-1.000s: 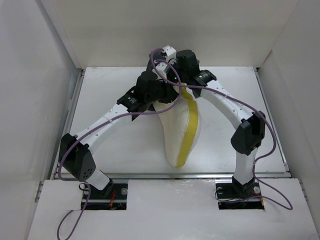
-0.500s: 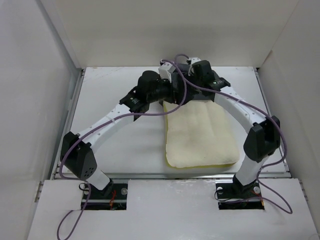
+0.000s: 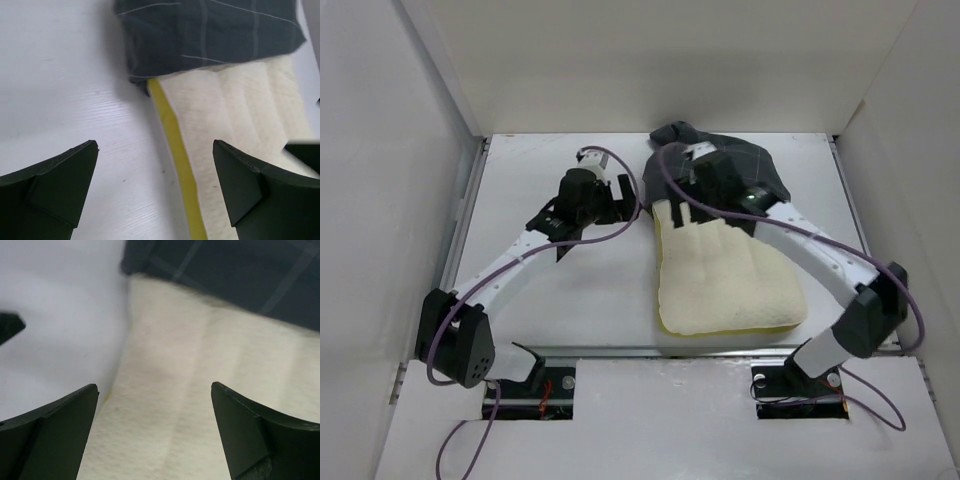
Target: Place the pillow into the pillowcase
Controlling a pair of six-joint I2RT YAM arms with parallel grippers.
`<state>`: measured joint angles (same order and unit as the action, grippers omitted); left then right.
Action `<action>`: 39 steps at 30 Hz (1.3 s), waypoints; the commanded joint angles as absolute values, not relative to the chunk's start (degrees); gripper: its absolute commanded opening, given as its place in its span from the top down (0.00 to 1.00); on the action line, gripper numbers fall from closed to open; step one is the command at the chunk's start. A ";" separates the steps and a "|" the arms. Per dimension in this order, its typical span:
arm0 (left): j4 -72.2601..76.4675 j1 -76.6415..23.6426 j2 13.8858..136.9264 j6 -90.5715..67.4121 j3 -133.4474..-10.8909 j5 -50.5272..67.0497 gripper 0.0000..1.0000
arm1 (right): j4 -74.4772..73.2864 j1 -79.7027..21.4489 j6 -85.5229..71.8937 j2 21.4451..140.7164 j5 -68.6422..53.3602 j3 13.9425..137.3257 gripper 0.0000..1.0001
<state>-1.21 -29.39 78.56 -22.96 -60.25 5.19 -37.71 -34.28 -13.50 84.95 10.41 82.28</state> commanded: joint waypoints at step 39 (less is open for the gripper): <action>33.39 -26.98 90.78 -13.62 -59.50 30.15 0.00 | -41.48 -29.97 -3.96 84.47 0.10 90.97 1.00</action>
<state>23.42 -27.00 91.46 -15.22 -56.34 25.43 -42.92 -30.41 -7.55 87.13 6.68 87.07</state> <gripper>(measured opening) 0.997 0.154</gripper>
